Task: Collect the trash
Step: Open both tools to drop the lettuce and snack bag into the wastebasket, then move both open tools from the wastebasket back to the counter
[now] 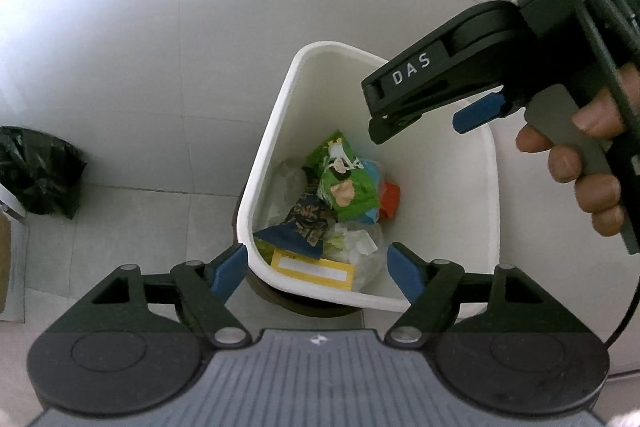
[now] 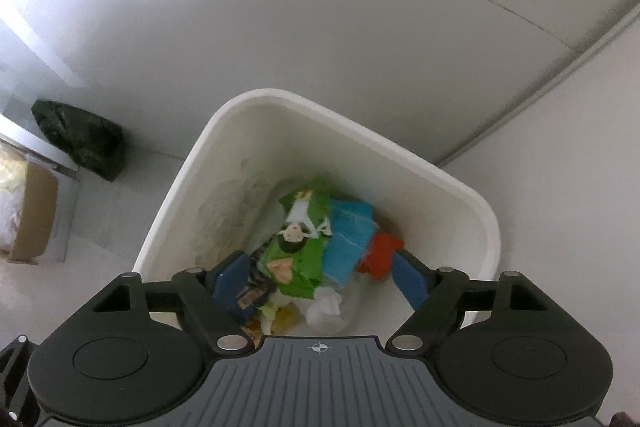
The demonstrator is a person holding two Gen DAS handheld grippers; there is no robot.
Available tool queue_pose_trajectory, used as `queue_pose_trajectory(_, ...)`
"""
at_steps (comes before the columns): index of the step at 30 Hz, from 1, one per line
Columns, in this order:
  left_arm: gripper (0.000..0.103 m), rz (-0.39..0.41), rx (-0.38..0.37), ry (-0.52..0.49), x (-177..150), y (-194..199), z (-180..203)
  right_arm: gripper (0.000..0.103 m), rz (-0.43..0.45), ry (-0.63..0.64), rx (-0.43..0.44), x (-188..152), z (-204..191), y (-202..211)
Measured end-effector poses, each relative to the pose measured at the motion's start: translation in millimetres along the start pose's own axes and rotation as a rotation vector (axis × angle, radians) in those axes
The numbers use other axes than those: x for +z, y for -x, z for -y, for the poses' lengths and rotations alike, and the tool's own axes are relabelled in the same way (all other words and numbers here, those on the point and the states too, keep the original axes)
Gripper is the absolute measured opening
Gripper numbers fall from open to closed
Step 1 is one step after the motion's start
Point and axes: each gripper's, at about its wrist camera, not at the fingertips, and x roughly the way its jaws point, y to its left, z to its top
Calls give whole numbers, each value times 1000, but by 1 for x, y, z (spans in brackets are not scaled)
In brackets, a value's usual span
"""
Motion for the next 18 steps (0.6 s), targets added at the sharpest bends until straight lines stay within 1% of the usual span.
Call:
queue_pose_trajectory(7,77,7,-11,-4,1,7,3,80,29,4,5,-1,-5,28)
queue_pose_trajectory(9,78,12,-21,0,2,11,3,81,43,11,-3,-2,-9,41)
queue_pose_trajectory(11,80,20,-32,-1,4,16,2,85,62,15,-9,-4,-13,56)
queue_pose_trajectory(13,83,31,-40,-4,6,24,2,85,79,22,-13,-8,-17,72)
queue_pose_trajectory(18,89,61,-51,-27,14,46,2,87,133,39,14,-19,-25,113)
